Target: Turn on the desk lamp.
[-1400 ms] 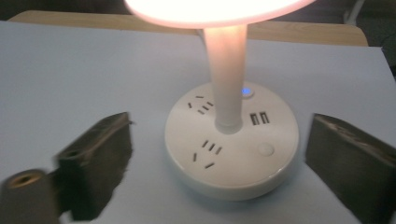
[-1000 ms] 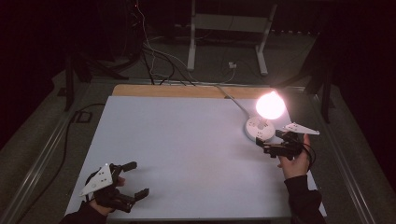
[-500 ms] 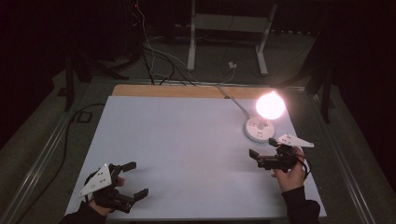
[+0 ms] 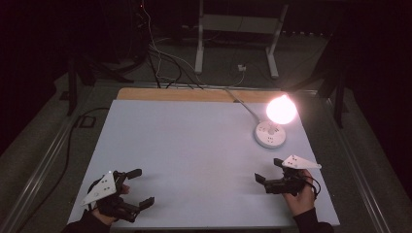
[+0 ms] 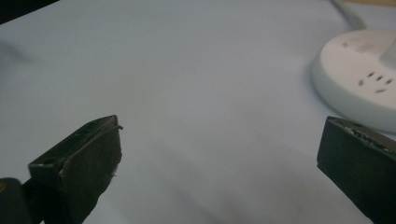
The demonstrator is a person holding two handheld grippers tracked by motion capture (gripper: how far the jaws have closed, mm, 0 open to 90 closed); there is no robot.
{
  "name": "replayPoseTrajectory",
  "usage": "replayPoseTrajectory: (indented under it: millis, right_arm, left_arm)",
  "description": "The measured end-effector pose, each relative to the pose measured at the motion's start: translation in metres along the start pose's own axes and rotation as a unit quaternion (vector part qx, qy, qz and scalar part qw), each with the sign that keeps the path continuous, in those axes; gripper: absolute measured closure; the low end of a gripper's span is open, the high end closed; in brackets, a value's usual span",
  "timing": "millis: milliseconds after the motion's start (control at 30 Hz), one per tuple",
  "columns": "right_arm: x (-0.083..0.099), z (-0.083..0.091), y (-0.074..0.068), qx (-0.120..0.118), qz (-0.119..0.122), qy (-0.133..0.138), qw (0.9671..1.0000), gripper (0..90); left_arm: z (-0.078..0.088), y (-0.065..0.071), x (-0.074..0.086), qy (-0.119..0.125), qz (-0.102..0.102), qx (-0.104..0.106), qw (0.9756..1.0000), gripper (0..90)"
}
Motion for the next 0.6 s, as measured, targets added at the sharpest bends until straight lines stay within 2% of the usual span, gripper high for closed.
replayPoseTrajectory:
  millis: [133, 167, 367, 600]
  right_arm:
    - [0.007, 0.001, -0.002, -0.008, 0.007, -0.004, 0.9999, 0.0]
    - [0.014, 0.003, -0.002, -0.012, 0.010, -0.009, 0.9998, 0.0]
    - [0.034, 0.005, 0.003, -0.003, 0.020, -0.038, 0.9991, 0.0]
    - [0.037, 0.004, 0.007, 0.001, 0.020, -0.042, 0.9989, 0.0]
  left_arm:
    - [0.000, 0.000, 0.000, -0.001, -0.001, 0.000, 1.0000, 0.3]
    - [0.000, 0.001, 0.000, -0.002, -0.001, 0.000, 1.0000, 0.3]
    - [0.000, 0.001, 0.001, -0.004, -0.001, 0.001, 1.0000, 0.3]
    - [-0.001, 0.001, 0.001, -0.005, -0.003, 0.002, 1.0000, 0.3]
Point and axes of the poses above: each handheld gripper's, and its own axes: z roughly backward along the jaws, x roughly out of its underside, y roughly to its right, the point moved 10 cm from there along -z, roughly forward along the jaws, and after that the axes turned 1 degree about x, right-handed, at the moved point
